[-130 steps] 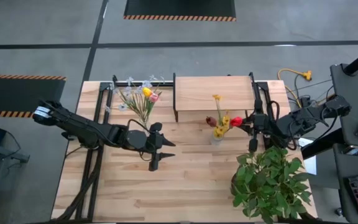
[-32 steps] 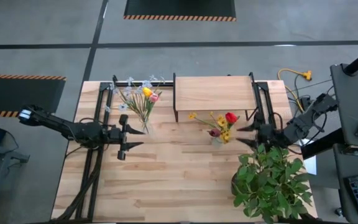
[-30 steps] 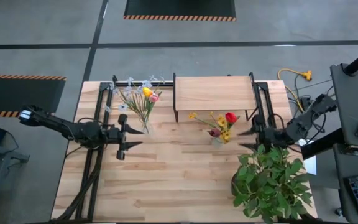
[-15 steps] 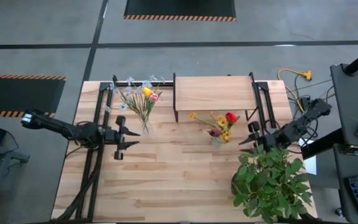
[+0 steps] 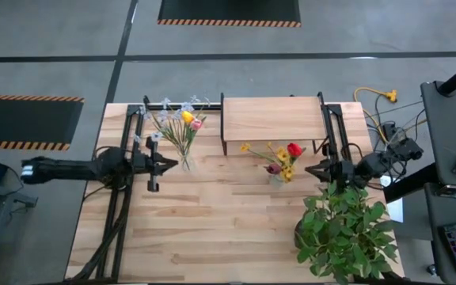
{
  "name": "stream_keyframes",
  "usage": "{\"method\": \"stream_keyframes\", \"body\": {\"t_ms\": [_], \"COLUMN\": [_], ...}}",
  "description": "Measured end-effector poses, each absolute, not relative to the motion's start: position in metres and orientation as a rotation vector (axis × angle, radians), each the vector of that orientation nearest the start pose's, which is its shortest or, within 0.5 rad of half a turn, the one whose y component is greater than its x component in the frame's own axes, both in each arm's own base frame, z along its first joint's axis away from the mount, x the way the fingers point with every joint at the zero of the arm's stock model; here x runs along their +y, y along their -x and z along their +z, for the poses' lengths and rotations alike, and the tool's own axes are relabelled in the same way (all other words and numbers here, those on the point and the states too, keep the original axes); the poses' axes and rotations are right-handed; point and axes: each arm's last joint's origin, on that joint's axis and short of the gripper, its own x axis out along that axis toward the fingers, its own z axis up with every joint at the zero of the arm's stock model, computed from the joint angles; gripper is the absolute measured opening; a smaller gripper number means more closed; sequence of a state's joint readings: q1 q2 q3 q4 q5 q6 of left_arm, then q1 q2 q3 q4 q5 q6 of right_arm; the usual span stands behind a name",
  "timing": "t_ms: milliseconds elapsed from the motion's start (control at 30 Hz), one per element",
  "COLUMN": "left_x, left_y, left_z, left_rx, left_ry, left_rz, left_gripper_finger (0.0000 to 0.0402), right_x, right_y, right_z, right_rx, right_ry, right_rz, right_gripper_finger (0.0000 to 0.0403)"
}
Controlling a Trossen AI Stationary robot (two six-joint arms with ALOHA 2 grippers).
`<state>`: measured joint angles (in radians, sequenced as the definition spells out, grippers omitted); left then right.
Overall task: Pick and place flowers into a vace then onto a shelf
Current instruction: Put the right transparent vase with the flowers on the shelf
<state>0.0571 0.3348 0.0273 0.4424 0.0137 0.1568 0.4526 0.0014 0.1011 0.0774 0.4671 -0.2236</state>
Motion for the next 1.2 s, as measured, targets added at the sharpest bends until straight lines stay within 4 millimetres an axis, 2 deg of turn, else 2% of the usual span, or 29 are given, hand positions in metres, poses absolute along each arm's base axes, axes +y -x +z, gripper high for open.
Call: {"method": "stream_keyframes", "body": {"t_ms": [100,333,700,867,967,1200], "left_x": [0.013,0.013,0.010,0.009,0.008,0.009], "left_y": [-0.117,-0.117,-0.109,-0.100,-0.096,-0.097], "left_z": [0.186,0.173,0.173,0.175,0.179,0.170], "left_rx": [-0.128,-0.036,-0.037,-0.075,-0.125,-0.038], "left_ry": [-0.098,-0.007,0.055,0.049,0.025,0.036], "left_rz": [0.094,0.040,-0.038,-0.037,-0.041,-0.032], "left_gripper_finger": [0.0000,0.0000,0.0000,0.0000,0.0000,0.0000], "right_x": [0.023,0.022,0.023,0.027,0.028,0.028], "right_y": [-0.083,-0.084,-0.085,-0.090,-0.092,-0.091], "right_z": [0.205,0.200,0.196,0.174,0.173,0.176], "right_rx": [-0.142,-0.101,-0.069,-0.033,-0.053,-0.103], "right_ry": [0.075,-0.070,-0.113,-0.106,-0.122,-0.032], "right_rz": [-0.055,-0.066,-0.044,0.002,0.025,0.075], "right_gripper_finger": [0.0009,0.0009,0.0008,0.0008,0.0008,0.0008]}}
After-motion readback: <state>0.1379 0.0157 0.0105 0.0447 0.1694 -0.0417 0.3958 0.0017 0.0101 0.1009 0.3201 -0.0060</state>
